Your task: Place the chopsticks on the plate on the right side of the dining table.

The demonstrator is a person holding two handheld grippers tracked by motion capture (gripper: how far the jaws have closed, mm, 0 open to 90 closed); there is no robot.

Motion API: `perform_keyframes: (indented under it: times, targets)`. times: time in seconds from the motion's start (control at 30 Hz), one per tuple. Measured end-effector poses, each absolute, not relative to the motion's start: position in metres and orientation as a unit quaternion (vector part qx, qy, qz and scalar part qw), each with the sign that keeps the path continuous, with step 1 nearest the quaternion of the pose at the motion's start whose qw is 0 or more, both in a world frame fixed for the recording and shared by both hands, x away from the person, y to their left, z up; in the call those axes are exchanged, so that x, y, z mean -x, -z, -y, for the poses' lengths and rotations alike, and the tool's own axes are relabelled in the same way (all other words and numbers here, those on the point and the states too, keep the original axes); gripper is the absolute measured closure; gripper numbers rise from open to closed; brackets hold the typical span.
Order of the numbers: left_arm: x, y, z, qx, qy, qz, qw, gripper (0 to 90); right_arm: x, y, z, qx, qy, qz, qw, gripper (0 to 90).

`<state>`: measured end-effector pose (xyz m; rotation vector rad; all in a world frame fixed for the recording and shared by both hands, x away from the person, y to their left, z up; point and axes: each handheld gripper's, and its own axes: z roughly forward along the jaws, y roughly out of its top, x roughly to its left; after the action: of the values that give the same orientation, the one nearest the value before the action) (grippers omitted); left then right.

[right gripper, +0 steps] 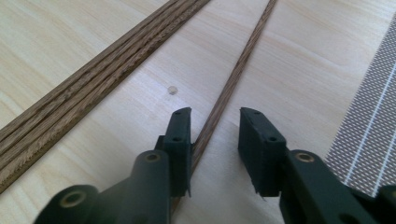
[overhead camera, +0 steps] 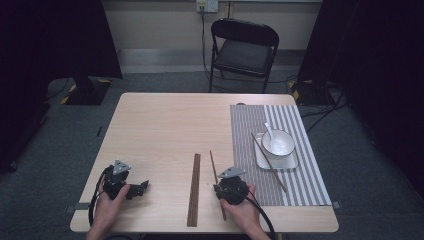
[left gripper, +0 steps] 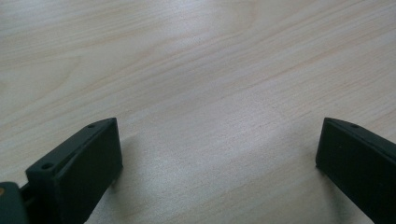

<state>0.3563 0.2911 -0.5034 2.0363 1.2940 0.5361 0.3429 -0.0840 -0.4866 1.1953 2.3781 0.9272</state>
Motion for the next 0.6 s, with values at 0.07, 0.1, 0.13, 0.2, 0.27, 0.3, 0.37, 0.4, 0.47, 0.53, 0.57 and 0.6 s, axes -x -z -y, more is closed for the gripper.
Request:
perform_keyframes:
  times: [0.07, 0.1, 0.13, 0.2, 0.27, 0.3, 0.37, 0.4, 0.47, 0.53, 0.57, 0.6]
  targets:
    - [-0.356, 0.503, -0.291, -0.778, -0.205, -0.494, 0.329, 0.0, -0.345, 0.487, 0.086, -0.422, -0.326, -0.830, 0.161, 73.8]
    - [-0.356, 0.503, -0.291, -0.778, -0.205, -0.494, 0.329, 0.0, -0.347, 0.487, 0.087, -0.423, -0.326, -0.829, 0.163, 75.0]
    - [-0.356, 0.503, -0.291, -0.778, -0.205, -0.495, 0.329, 0.0, -0.348, 0.487, 0.088, -0.427, -0.327, -0.827, 0.164, 76.7]
    - [-0.356, 0.503, -0.291, -0.778, -0.205, -0.494, 0.329, 0.0, -0.350, 0.487, 0.089, -0.432, -0.330, -0.823, 0.164, 78.1]
    - [-0.356, 0.503, -0.291, -0.778, -0.205, -0.494, 0.329, 0.0, -0.352, 0.487, 0.090, -0.433, -0.329, -0.823, 0.164, 80.1]
    - [-0.356, 0.503, -0.291, -0.778, -0.205, -0.494, 0.329, 0.0, -0.352, 0.487, 0.090, -0.433, -0.330, -0.823, 0.164, 80.8]
    - [-0.356, 0.503, -0.291, -0.778, -0.205, -0.494, 0.329, 0.0, -0.354, 0.487, 0.091, -0.437, -0.330, -0.821, 0.163, 81.6]
    - [-0.356, 0.503, -0.291, -0.778, -0.205, -0.495, 0.329, 0.0, -0.355, 0.487, 0.092, -0.438, -0.330, -0.820, 0.163, 82.2]
    - [-0.356, 0.503, -0.291, -0.778, -0.205, -0.494, 0.329, 0.0, -0.357, 0.488, 0.092, -0.440, -0.330, -0.819, 0.166, 83.2]
    - [-0.356, 0.503, -0.291, -0.778, -0.205, -0.494, 0.329, 0.0, -0.359, 0.487, 0.094, -0.444, -0.330, -0.816, 0.164, 84.1]
    - [-0.356, 0.503, -0.291, -0.778, -0.205, -0.494, 0.329, 0.0, -0.360, 0.487, 0.094, -0.447, -0.331, -0.815, 0.164, 84.3]
    - [-0.356, 0.503, -0.291, -0.778, -0.205, -0.494, 0.329, 0.0, -0.362, 0.487, 0.095, -0.447, -0.332, -0.814, 0.163, 84.5]
